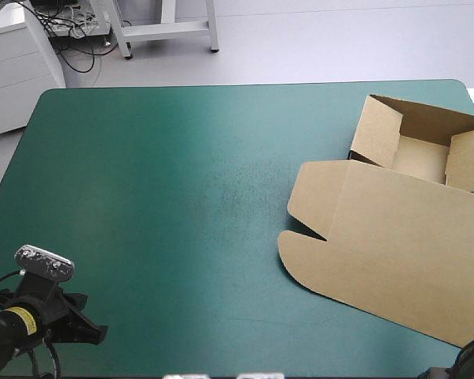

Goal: Fold the box

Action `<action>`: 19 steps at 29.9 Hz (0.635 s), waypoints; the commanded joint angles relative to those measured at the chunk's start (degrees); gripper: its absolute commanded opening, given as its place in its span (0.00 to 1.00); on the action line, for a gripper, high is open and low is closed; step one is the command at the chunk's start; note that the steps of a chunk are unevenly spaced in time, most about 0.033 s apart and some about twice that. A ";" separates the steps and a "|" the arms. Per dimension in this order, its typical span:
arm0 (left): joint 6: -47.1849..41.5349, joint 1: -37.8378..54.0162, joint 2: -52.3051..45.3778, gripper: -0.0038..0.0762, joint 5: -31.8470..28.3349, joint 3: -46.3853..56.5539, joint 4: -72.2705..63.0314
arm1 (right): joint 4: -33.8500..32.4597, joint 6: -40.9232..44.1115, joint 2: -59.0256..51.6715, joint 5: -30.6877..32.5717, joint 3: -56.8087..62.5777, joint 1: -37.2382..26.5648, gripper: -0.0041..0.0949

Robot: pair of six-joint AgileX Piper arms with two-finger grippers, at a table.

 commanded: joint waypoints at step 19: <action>0.58 -0.22 0.26 0.01 -0.88 -1.41 0.05 | 9.63 -5.65 -19.19 0.10 14.19 15.62 0.03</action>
